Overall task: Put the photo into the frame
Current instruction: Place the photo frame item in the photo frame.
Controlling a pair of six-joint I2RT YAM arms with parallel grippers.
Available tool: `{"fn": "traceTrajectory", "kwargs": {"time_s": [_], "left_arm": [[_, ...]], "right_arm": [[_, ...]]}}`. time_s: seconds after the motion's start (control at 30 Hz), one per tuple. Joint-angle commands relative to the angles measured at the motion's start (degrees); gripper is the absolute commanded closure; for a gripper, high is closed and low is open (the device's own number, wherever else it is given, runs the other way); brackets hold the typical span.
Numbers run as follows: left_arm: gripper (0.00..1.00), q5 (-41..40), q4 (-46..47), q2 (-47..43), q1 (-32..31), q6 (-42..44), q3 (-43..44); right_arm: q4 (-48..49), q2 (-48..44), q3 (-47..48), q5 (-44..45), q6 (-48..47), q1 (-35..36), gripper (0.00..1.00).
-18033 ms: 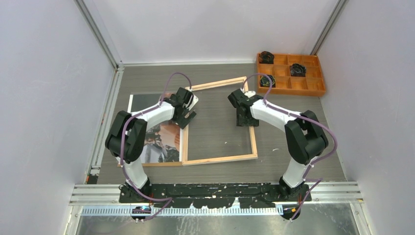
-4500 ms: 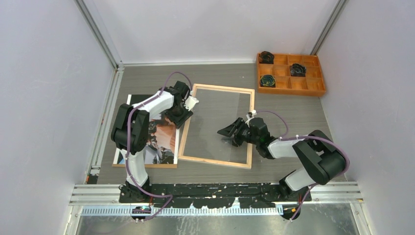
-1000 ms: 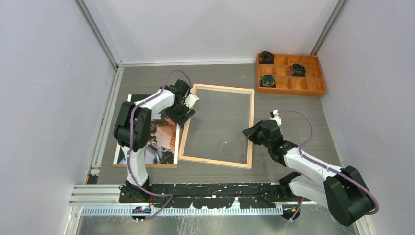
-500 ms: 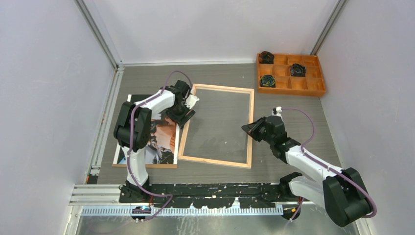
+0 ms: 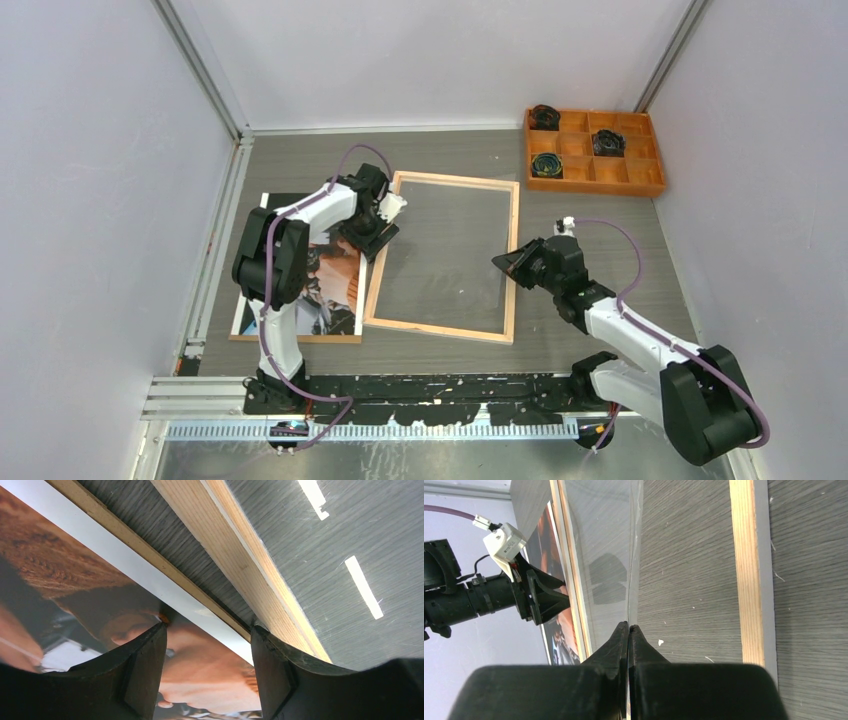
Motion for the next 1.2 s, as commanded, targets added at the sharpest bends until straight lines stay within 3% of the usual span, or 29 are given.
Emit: {"fn": "traceTrajectory", "kwargs": {"time_s": [0.0, 0.5, 0.93, 1.17], "left_arm": [[0.37, 3.5, 0.3, -2.2, 0.4, -1.1, 0.7], [0.38, 4.5, -0.1, -2.2, 1.9, -2.6, 1.5], [0.39, 4.2, 0.4, -1.7, 2.3, -2.8, 1.1], [0.39, 4.3, 0.1, -1.5, 2.7, -3.1, 1.8]], "right_arm": [[0.1, 1.2, 2.6, -6.6, -1.7, -0.6, 0.99], [1.6, 3.0, 5.9, -18.7, 2.9, -3.3, 0.99], [4.1, 1.6, 6.1, -24.0, 4.9, -4.4, 0.99], [-0.8, 0.2, 5.3, -25.1, 1.9, -4.6, 0.99]]}}
